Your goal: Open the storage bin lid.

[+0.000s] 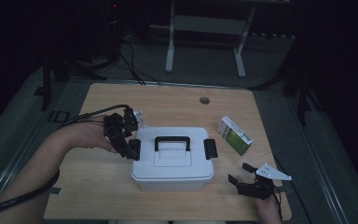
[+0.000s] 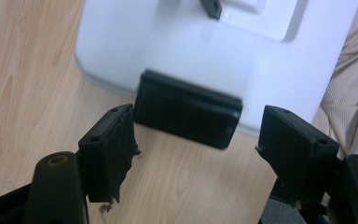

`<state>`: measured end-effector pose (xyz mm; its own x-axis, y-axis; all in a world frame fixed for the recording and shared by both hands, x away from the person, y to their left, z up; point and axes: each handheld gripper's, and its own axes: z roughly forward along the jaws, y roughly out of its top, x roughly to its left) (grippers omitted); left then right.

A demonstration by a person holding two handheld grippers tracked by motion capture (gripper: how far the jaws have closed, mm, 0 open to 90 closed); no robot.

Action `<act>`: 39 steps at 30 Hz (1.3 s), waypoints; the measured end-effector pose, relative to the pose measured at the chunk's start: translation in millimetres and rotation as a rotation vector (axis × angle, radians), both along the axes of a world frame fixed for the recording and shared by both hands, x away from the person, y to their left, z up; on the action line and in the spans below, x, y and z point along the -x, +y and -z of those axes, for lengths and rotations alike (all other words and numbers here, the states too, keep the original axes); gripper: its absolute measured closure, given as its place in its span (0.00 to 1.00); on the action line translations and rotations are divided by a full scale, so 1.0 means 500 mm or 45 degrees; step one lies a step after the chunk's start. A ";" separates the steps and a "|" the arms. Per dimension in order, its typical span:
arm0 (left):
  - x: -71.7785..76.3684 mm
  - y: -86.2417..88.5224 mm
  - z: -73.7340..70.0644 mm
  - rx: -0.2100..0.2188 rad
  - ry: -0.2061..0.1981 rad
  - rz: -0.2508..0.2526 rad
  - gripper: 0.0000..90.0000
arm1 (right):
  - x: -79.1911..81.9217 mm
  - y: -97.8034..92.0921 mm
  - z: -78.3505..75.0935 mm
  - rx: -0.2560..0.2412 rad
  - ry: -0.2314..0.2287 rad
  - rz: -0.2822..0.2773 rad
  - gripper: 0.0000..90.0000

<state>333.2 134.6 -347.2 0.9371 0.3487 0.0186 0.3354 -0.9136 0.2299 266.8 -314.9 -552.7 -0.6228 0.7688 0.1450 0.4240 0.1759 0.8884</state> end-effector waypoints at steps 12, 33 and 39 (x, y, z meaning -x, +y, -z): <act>-0.023 -0.058 -0.005 -0.019 -0.004 0.066 0.30 | 0.000 0.001 0.002 0.014 -0.001 -0.014 0.15; -0.051 -0.147 -0.007 -0.014 -0.006 0.174 0.35 | 0.000 0.002 0.003 0.019 0.005 -0.028 0.15; -0.058 -0.167 -0.007 -0.038 -0.007 0.199 0.37 | 0.000 0.001 0.003 0.014 0.004 -0.028 0.15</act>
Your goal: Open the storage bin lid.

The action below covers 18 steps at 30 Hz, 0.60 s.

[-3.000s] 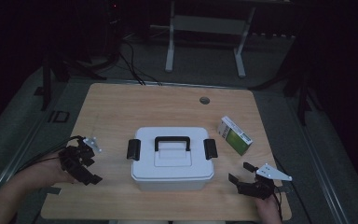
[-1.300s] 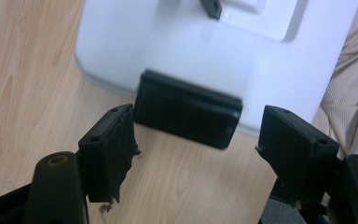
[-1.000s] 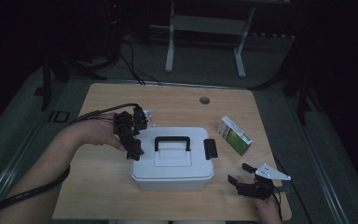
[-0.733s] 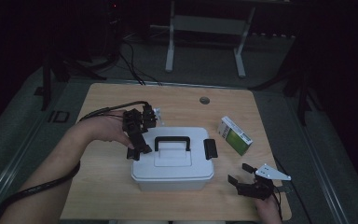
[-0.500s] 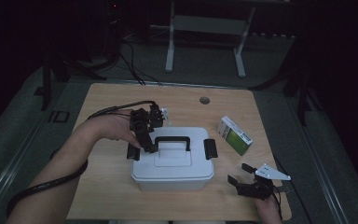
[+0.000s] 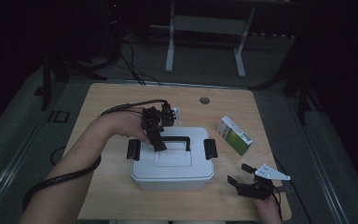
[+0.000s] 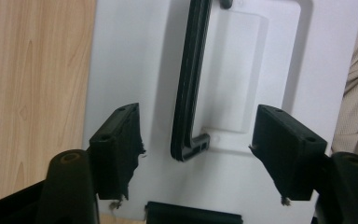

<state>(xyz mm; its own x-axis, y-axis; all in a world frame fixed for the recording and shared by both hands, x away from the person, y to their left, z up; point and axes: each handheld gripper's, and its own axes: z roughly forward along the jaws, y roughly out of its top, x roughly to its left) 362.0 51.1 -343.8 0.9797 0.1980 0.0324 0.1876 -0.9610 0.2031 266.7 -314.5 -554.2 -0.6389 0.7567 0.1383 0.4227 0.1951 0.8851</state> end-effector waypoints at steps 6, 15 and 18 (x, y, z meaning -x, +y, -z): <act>-0.004 -0.022 -0.001 0.008 0.023 0.026 0.46 | 0.000 0.000 0.000 0.001 -0.002 -0.004 0.15; -0.002 -0.042 0.017 -0.039 0.041 0.085 0.63 | 0.000 0.001 -0.001 0.004 -0.002 -0.005 0.15; -0.003 -0.044 0.018 -0.040 0.030 0.096 0.70 | 0.000 0.000 0.000 -0.001 0.000 -0.004 0.15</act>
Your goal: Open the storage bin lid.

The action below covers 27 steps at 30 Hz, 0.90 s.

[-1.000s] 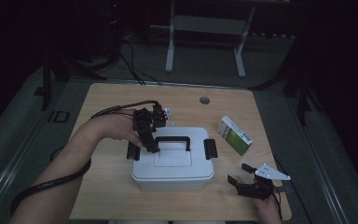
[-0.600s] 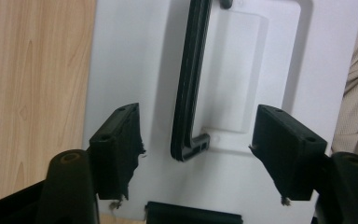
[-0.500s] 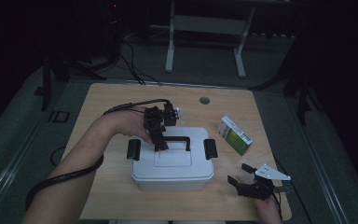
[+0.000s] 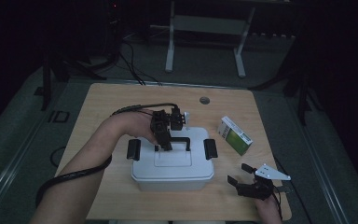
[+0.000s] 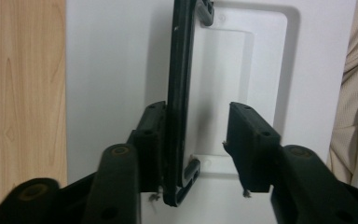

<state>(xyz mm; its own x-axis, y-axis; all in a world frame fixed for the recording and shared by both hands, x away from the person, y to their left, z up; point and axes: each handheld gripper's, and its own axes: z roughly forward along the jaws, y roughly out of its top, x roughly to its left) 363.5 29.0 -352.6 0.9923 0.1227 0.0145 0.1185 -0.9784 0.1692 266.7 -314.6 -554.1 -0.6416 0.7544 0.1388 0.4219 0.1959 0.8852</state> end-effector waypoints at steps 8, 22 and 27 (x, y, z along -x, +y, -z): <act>0.002 -0.023 0.000 -0.045 -0.018 0.027 0.77 | 0.000 0.002 0.000 0.004 0.000 -0.002 0.15; -0.005 -0.069 0.008 -0.123 0.019 0.054 0.92 | 0.000 -0.001 0.000 -0.004 0.001 -0.006 0.15; -0.004 -0.070 0.007 -0.124 0.037 0.045 0.93 | 0.000 -0.001 0.000 -0.004 0.004 -0.008 0.15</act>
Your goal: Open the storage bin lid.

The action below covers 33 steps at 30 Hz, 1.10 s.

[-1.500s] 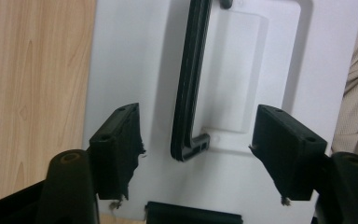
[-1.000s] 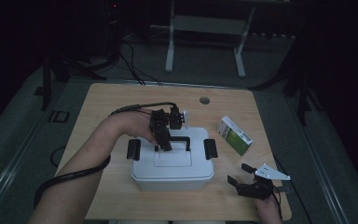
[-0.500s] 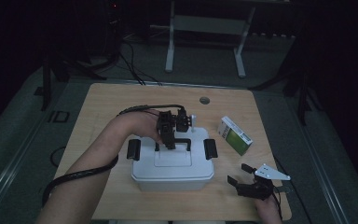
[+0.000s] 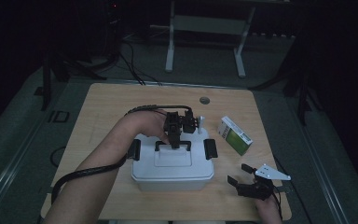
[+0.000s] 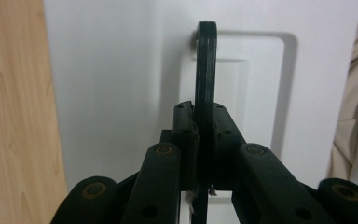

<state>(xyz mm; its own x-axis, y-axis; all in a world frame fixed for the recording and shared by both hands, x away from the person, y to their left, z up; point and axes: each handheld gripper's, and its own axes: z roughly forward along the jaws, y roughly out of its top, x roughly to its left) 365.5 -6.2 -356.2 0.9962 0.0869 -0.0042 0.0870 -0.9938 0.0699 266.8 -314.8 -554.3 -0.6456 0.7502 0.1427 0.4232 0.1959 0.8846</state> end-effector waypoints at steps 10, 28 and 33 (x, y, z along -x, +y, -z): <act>0.002 0.008 -0.018 0.026 0.009 -0.001 0.93 | 0.000 0.000 0.000 -0.002 0.001 0.002 0.15; 0.009 0.053 -0.073 0.044 -0.038 -0.047 0.93 | 0.000 0.000 0.000 -0.001 0.003 0.004 0.15; 0.013 0.086 -0.076 0.037 -0.035 -0.083 0.93 | 0.000 0.000 0.000 0.001 0.004 0.006 0.15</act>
<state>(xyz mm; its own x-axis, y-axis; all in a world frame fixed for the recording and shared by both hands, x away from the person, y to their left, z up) 358.8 36.7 -318.2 0.9882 0.1516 0.0196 0.1489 -0.9836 0.1019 266.8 -314.8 -554.2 -0.6418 0.7532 0.1438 0.4265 0.1948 0.8833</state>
